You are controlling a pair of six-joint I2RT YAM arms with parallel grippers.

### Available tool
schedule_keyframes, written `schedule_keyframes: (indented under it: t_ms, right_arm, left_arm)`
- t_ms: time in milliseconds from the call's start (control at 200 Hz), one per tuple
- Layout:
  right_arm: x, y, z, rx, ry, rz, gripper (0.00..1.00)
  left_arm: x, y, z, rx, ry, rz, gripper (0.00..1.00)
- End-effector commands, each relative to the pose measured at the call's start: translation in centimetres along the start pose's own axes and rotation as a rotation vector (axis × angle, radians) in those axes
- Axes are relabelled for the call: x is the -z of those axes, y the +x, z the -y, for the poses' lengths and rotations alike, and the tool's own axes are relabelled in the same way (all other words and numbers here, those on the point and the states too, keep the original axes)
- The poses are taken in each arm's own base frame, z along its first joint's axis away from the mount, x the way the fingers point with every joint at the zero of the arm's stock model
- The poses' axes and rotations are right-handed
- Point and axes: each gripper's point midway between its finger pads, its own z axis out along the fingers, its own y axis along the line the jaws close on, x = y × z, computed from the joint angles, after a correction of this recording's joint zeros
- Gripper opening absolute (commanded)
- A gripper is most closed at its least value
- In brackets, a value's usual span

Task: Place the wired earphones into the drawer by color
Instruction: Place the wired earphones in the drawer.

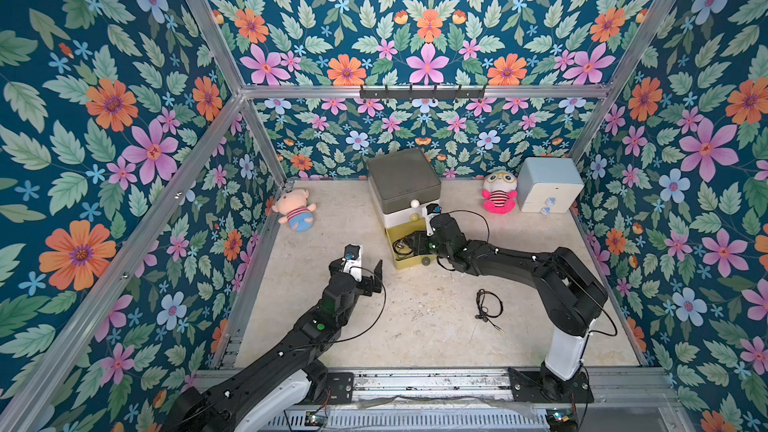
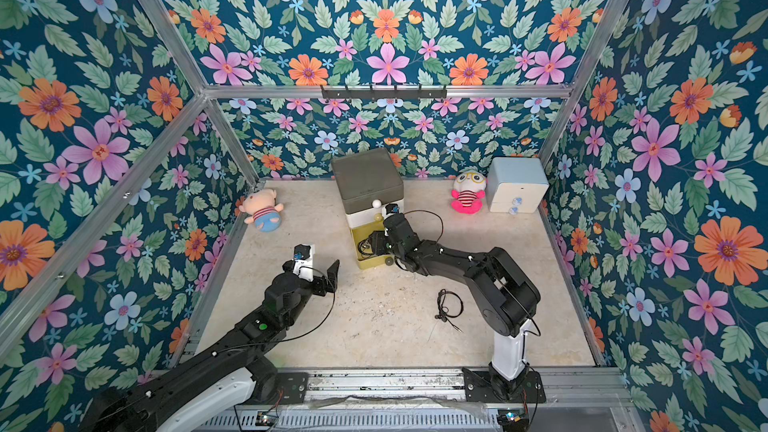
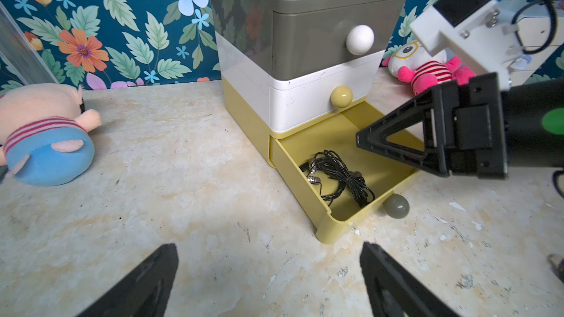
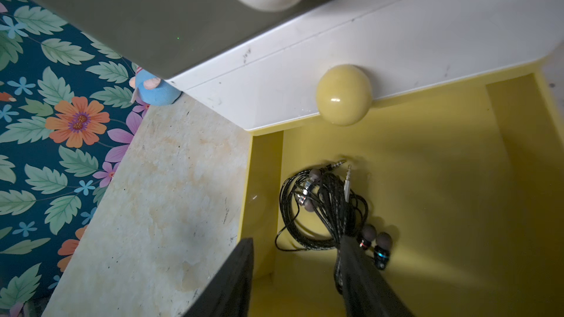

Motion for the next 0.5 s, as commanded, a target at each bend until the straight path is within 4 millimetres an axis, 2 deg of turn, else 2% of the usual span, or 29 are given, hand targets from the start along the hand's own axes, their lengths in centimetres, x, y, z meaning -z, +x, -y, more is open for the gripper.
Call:
schedule_keyframes:
  t_ms: [0,185,210,220,250,495]
  right_arm:
    - [1.2,-0.5,0.3,0.002,0.016,0.024,0.53]
    - [4.1,0.7,2.2,-0.004,0.074,0.016,0.54]
    - [4.2,1.4,2.9,-0.006,0.093,0.001,0.54]
    - [4.9,0.8,2.6,-0.007,0.086,0.019,0.54]
    - [5.6,0.9,3.0,-0.012,0.095,0.022,0.54]
    - [10.7,4.2,7.6,-0.059,0.219,-0.002,0.55]
  left_arm:
    - [0.1,-0.7,1.0,-0.012,0.057,0.036,0.99]
    - [0.5,-1.1,3.2,-0.033,0.188,0.067,0.99]
    - [0.6,-1.1,3.5,-0.036,0.209,0.072,0.99]
    - [0.6,-1.2,3.7,-0.037,0.217,0.075,0.99]
    - [0.8,-1.2,4.0,-0.04,0.238,0.079,0.99]
    - [1.0,-1.3,4.5,-0.041,0.274,0.091,0.99]
